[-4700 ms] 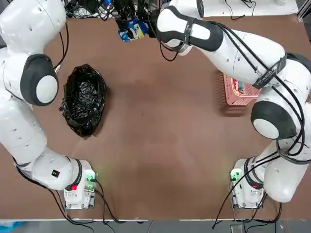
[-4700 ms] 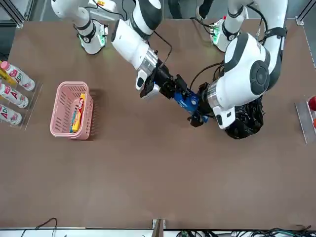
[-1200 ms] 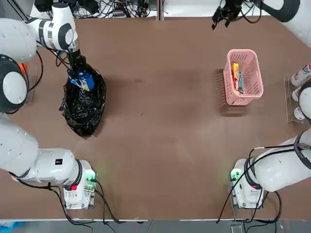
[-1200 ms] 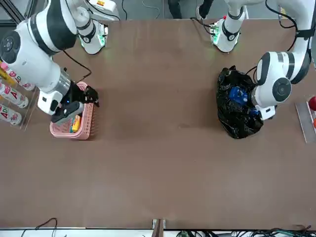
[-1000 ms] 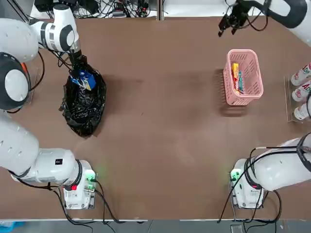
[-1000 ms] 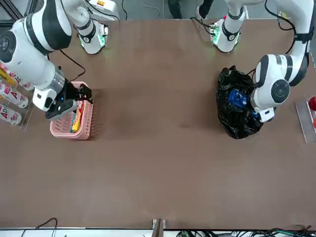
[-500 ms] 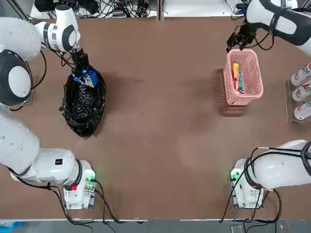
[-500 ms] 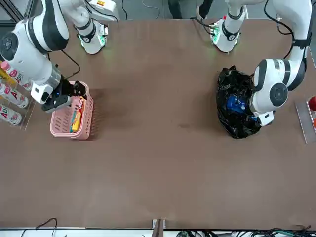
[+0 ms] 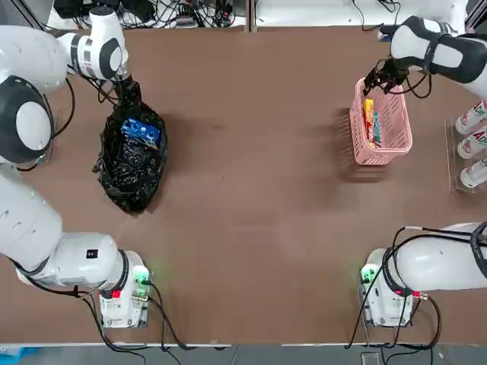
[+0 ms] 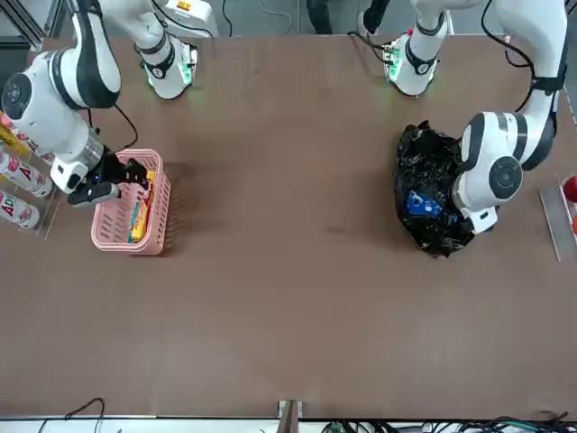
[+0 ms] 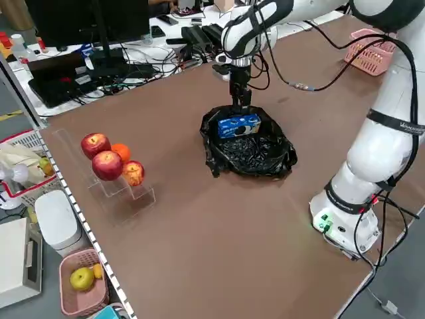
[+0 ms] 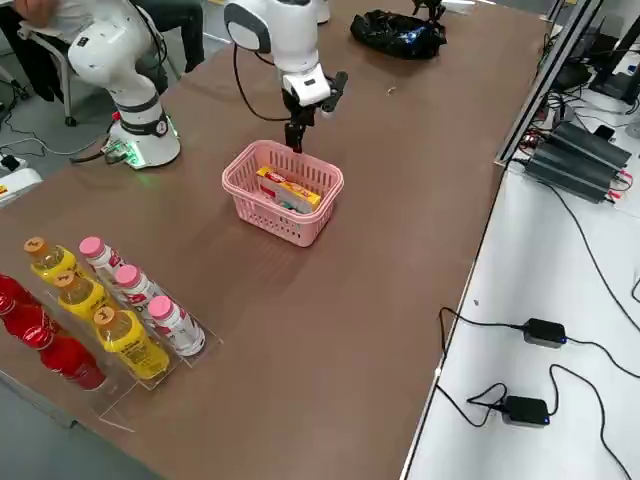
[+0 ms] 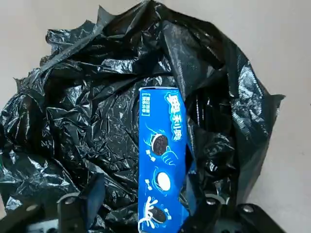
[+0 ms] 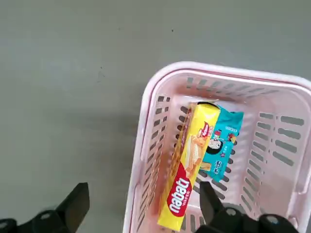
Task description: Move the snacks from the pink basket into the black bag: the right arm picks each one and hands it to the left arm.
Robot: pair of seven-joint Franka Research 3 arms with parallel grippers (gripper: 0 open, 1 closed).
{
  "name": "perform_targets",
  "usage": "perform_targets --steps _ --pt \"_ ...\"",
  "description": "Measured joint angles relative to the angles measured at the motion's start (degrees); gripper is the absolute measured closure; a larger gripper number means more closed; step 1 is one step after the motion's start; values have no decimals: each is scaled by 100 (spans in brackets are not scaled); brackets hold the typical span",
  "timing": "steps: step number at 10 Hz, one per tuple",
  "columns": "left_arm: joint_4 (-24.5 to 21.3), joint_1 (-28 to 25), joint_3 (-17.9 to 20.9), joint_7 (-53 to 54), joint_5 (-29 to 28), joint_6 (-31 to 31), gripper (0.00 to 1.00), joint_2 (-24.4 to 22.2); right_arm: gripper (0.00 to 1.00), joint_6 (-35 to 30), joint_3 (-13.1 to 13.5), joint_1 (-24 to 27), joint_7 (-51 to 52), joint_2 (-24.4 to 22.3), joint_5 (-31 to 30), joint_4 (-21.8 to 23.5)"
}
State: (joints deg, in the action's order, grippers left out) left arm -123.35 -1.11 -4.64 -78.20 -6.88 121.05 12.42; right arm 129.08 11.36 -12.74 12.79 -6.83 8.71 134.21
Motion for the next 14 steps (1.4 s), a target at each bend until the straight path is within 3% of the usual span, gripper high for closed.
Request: perform_targets --steps 2,3,4,7,10,14 --pt "115 0 -6 11 -1 -111 12 -112 0 375 -3 66 145 0 -1 220" --pt "270 -1 -16 16 -1 -315 3 -236 0 545 -3 145 277 0 -1 356" --pt "483 -1 -42 63 -1 -629 0 -367 0 615 -4 232 377 0 -1 445" --pt "1034 -2 -349 382 180 -1071 0 -690 0 765 -8 473 460 2 -1 552" --pt "2115 -40 -351 1619 882 -1867 0 -764 0 1347 -9 640 460 94 -1 959" --pt "2596 -312 -304 3256 1328 -2228 0 -848 1 1569 -14 731 435 442 144 993"
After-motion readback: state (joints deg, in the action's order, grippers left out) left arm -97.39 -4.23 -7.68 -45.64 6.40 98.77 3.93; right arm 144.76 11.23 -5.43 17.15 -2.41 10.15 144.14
